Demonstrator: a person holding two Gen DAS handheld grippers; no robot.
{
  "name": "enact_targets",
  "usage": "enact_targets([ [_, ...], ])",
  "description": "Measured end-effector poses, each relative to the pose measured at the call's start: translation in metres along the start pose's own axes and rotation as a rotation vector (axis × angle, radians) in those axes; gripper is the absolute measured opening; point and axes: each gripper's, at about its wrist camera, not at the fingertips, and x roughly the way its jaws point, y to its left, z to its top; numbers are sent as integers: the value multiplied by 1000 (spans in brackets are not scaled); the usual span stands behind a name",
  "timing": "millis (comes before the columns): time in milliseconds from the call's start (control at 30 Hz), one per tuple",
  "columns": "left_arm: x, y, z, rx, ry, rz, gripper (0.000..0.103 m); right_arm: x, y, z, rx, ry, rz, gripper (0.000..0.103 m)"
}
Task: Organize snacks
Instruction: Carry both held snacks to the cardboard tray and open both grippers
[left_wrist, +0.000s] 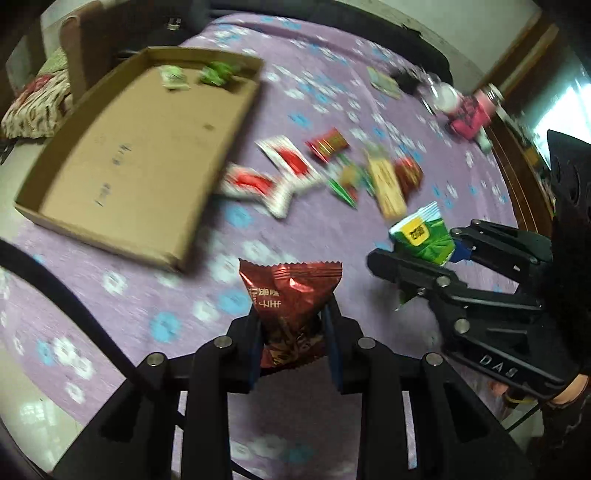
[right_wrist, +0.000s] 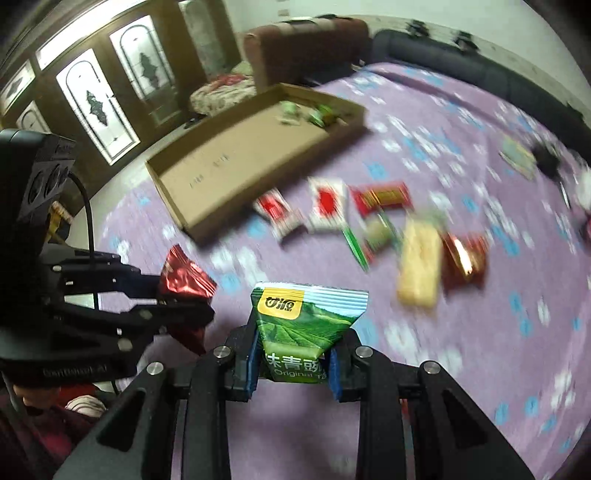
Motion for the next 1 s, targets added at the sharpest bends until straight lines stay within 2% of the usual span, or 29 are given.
enact_targets([
  [133,-12,30,31,-44,-52,32,31,18,14,41,-58,-33,1,28],
  [300,-15,72,81,-89,-112,129,31,41,17,101,-46,-102,-4,28],
  [500,4,120,139,-188,-113,209,32,91,11,156,-3,-82,-19,28],
  [600,22,137,159,-217,-83,243,32,113,5,168,22,-50,-43,28],
  [767,49,154,176,-261,-17,239,32,142,0,176,39,4,-64,28],
  [1000,65,164,192,-295,19,231,34,157,6,182,6,17,-88,29],
])
